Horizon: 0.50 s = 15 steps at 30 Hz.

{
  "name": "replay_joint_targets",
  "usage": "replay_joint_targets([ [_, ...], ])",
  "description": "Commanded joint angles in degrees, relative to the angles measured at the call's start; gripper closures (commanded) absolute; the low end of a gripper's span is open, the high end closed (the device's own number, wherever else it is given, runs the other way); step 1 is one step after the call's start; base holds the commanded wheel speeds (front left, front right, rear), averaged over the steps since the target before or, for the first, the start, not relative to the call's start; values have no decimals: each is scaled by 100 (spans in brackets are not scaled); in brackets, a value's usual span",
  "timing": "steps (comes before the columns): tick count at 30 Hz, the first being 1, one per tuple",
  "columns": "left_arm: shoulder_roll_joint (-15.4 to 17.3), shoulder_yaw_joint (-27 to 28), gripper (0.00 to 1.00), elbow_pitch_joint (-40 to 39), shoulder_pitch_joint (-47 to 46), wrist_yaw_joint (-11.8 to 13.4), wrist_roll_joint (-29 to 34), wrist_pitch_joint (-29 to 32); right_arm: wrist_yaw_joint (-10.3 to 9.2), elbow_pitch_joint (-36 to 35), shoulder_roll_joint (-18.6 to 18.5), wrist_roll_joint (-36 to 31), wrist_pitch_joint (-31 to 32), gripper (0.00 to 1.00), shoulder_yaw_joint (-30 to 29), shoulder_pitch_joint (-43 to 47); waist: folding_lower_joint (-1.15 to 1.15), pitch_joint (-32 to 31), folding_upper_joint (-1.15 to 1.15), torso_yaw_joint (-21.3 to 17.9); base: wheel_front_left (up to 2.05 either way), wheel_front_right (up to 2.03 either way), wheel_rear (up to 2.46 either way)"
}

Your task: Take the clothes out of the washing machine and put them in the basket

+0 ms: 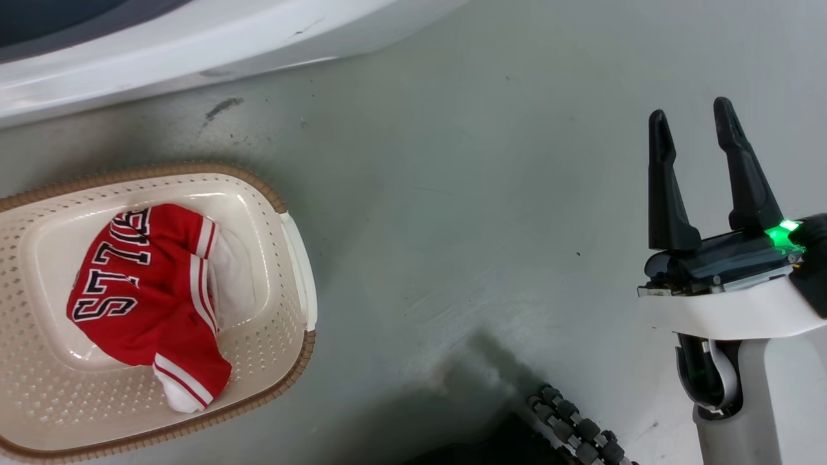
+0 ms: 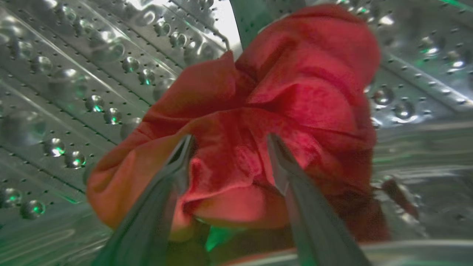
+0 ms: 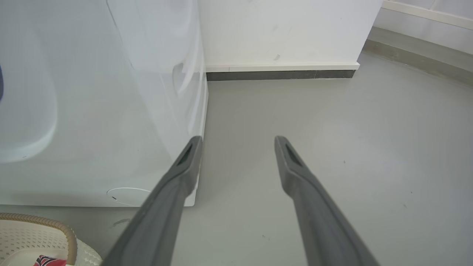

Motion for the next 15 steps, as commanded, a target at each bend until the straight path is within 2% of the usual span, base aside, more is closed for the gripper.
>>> replay_joint_targets([
  [1, 95, -75, 0, -15, -96, -1, -30, 31, -4, -53, 9, 62, -14, 0, -9, -120, -1, 118, 0, -55, 0, 0, 0],
  [14, 243, -298, 0, 113, -101, 1, 13, -304, -4, -34, 9, 133, -14, 0, -13, -194, -1, 281, 0, -93, 0, 0, 0],
  [15, 259, -324, 65, 112, -118, 0, 42, -364, -4, -28, 9, 134, -14, 0, -12, -202, -1, 283, 0, -93, 0, 0, 0],
])
